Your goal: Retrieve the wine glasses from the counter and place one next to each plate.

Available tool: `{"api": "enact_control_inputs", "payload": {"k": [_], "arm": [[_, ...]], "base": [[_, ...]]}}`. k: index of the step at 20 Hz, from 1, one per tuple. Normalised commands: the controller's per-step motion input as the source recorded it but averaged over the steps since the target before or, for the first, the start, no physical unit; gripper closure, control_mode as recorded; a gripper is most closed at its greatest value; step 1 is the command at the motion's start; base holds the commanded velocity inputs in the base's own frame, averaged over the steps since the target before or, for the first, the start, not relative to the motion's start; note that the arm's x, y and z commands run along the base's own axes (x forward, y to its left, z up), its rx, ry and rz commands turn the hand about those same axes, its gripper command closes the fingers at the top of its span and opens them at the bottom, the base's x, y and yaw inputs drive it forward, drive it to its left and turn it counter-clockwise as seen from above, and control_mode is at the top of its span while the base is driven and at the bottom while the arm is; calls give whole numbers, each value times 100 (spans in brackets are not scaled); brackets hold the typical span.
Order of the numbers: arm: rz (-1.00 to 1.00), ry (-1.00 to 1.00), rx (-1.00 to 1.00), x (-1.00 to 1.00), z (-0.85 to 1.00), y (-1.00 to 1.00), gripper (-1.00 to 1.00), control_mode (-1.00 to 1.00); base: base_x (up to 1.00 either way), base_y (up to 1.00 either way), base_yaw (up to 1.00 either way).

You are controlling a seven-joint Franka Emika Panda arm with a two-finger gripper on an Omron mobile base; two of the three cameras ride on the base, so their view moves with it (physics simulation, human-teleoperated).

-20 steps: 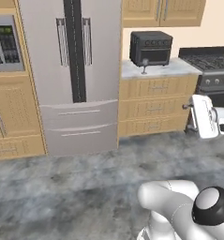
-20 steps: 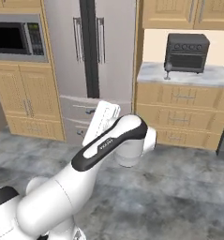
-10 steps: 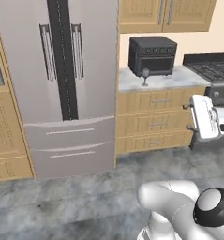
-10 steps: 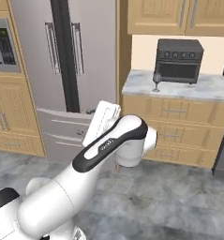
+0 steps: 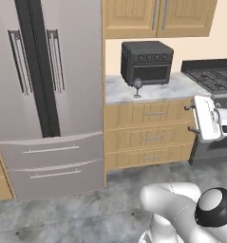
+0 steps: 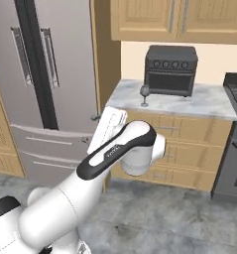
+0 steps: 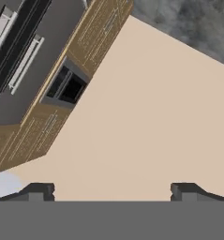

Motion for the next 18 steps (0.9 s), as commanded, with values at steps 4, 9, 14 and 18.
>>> {"api": "enact_control_inputs", "payload": {"k": [4, 9, 14, 18], "arm": [[0, 0, 0, 0, 0, 0, -100, 100], [0, 0, 0, 0, 0, 0, -100, 100], [0, 0, 0, 0, 0, 0, -100, 100], [0, 0, 0, 0, 0, 0, -100, 100]], "base": [[54, -49, 0], [64, -31, 0], [69, -40, 0], [71, -30, 0]]}}
